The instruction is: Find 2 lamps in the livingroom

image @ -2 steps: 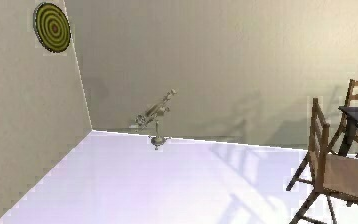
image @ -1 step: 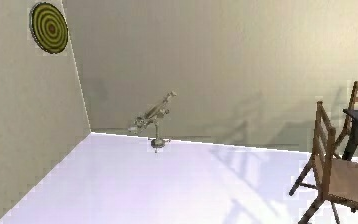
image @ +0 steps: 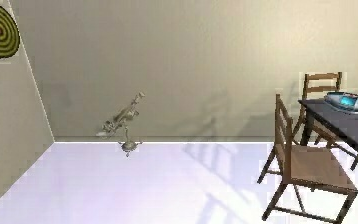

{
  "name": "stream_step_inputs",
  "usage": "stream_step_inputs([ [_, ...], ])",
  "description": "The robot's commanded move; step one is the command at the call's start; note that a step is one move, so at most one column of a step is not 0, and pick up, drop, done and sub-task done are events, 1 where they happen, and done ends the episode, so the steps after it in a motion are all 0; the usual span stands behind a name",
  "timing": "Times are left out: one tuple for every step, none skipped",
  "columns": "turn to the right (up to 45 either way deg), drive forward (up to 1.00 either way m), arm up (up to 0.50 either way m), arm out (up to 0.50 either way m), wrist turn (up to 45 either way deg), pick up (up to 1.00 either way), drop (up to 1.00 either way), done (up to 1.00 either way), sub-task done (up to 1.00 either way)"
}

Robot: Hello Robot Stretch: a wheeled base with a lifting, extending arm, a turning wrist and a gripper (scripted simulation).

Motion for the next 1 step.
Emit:
stream_step_inputs([
  [0.0, 1.0, 0.0, 0.0, 0.0, 0.0, 0.0, 0.0, 0.0],
])
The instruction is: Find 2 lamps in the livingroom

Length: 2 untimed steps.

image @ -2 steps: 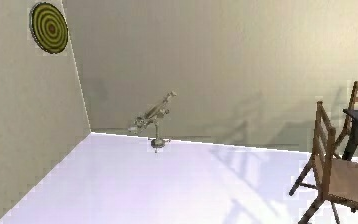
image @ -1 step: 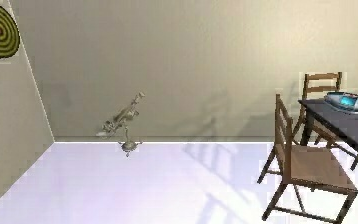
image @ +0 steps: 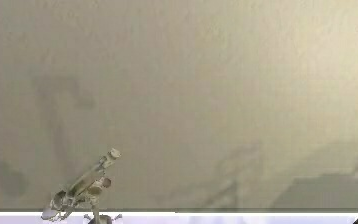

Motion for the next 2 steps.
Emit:
stream_step_inputs([
  [0.0, 0.5, 0.0, 0.0, 0.0, 0.0, 0.0, 0.0, 0.0],
  [45.0, 0.0, 0.0, 0.0, 0.0, 0.0, 0.0, 0.0, 0.0],
])
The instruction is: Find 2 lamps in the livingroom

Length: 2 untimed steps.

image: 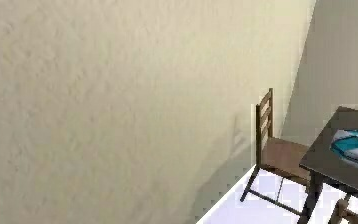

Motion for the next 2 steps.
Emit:
stream_step_inputs([
  [45.0, 0.0, 0.0, 0.0, 0.0, 0.0, 0.0, 0.0, 0.0],
  [15.0, 0.0, 0.0, 0.0, 0.0, 0.0, 0.0, 0.0, 0.0],
])
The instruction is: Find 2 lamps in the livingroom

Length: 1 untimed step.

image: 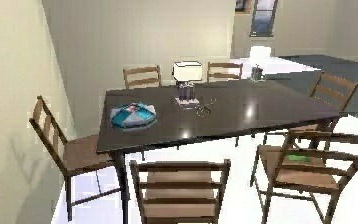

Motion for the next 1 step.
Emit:
stream_step_inputs([
  [0.0, 0.0, 0.0, 0.0, 0.0, 0.0, 0.0, 1.0, 0.0],
])
